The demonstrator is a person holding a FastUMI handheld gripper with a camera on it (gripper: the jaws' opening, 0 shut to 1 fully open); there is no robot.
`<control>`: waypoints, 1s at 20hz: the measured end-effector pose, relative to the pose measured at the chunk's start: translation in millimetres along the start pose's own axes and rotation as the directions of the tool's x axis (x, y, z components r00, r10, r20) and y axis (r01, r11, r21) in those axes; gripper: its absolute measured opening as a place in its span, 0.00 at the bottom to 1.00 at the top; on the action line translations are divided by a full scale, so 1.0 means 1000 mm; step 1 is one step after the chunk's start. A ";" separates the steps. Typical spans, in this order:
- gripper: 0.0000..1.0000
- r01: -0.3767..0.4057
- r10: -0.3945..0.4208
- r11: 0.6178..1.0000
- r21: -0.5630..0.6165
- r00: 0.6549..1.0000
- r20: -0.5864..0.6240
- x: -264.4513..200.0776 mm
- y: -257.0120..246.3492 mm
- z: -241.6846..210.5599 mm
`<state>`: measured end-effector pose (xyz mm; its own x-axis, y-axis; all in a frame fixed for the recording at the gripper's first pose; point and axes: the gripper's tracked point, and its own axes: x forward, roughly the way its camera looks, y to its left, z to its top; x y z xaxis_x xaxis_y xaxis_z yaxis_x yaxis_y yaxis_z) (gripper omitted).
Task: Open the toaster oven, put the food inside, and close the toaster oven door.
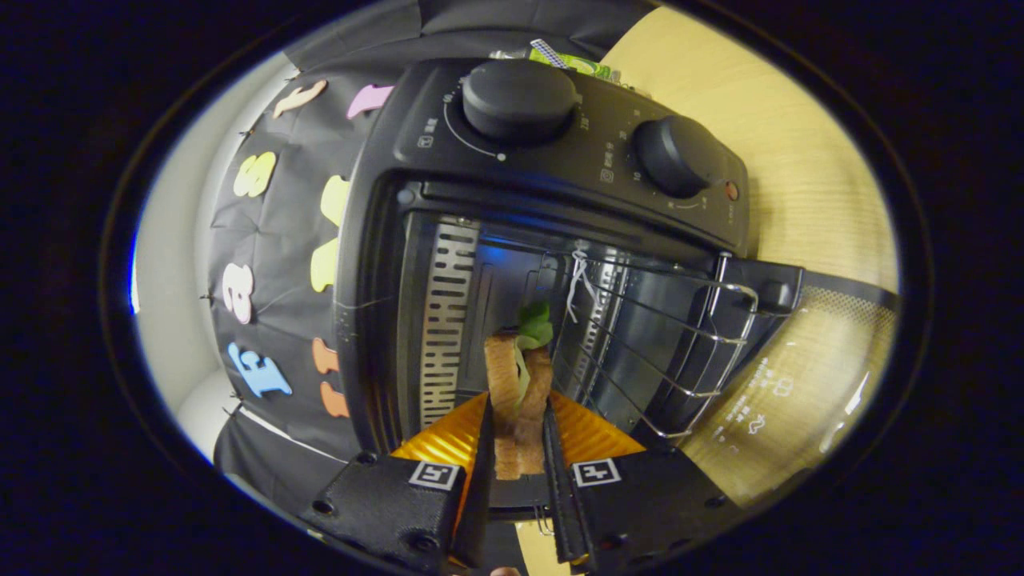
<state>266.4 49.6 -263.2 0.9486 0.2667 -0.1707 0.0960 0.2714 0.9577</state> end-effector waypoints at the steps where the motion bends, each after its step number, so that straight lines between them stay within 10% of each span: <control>1: 0.38 0.010 -0.010 0.999 -0.046 1.000 -0.001 0.003 -0.001 -0.002; 9: 0.62 0.064 -0.133 0.862 -0.502 0.986 -0.102 0.005 -0.009 -0.028; 16: 1.00 0.020 -0.225 0.578 -0.816 0.965 -0.136 -0.001 -0.009 -0.045; 20: 1.00 0.048 -0.302 0.428 -0.902 0.949 -0.093 -0.006 -0.021 -0.041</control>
<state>245.9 80.3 -291.9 0.8428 0.2568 -0.4731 -0.1852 0.9636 0.1930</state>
